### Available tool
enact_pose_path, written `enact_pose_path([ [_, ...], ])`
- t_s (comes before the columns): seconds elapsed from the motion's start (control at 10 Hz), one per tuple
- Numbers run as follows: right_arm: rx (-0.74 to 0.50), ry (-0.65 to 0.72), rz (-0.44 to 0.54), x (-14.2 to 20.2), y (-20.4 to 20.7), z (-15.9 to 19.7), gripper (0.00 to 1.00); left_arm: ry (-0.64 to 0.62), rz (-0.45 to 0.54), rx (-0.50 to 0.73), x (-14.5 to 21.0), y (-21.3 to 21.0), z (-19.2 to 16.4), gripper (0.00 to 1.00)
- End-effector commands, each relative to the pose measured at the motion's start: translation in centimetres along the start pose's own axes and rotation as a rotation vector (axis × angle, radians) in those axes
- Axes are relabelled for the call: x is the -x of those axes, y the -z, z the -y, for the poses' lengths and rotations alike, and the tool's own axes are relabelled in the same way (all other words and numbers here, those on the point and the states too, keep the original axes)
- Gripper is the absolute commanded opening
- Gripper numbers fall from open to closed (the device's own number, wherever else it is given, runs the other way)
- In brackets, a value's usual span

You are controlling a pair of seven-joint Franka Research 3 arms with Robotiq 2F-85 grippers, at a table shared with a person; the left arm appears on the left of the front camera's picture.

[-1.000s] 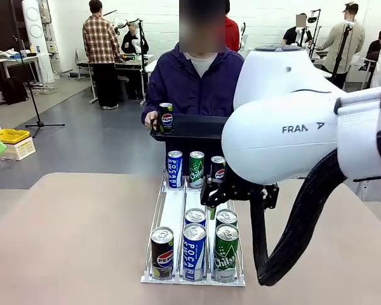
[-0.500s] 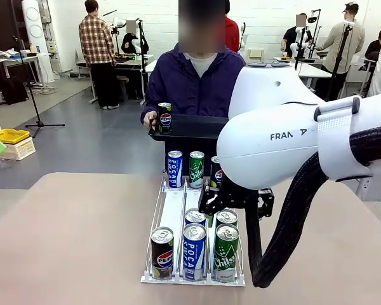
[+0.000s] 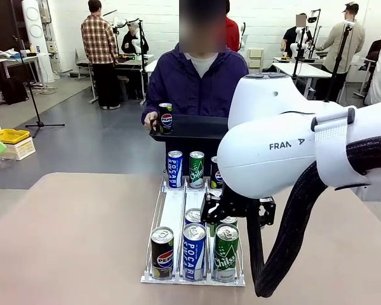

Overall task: Retrieve and hand over the desired beverage to the person.
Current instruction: Pick up another can of the same type that the person held from the Automatic Can Dispenser.

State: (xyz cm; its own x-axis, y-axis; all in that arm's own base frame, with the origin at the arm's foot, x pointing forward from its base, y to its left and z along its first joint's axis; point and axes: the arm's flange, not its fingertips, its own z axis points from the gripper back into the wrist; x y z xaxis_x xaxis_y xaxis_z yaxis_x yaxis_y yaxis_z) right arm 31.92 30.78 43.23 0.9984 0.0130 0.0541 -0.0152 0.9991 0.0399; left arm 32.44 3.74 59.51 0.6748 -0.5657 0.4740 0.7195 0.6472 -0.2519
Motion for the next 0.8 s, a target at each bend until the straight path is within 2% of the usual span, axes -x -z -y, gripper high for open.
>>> enact_pose_path([
  [0.0, -0.011, 0.029, -0.017, 0.4, 0.4, 0.2, 1.0, 0.013, 0.003, 0.01, 0.1, -0.2, -0.1, 1.0],
  [0.7, -0.027, 0.0, -0.086, -0.6, 2.3, -0.4, 1.0, 0.013, 0.003, 0.01, 0.1, -0.2, -0.1, 1.0],
])
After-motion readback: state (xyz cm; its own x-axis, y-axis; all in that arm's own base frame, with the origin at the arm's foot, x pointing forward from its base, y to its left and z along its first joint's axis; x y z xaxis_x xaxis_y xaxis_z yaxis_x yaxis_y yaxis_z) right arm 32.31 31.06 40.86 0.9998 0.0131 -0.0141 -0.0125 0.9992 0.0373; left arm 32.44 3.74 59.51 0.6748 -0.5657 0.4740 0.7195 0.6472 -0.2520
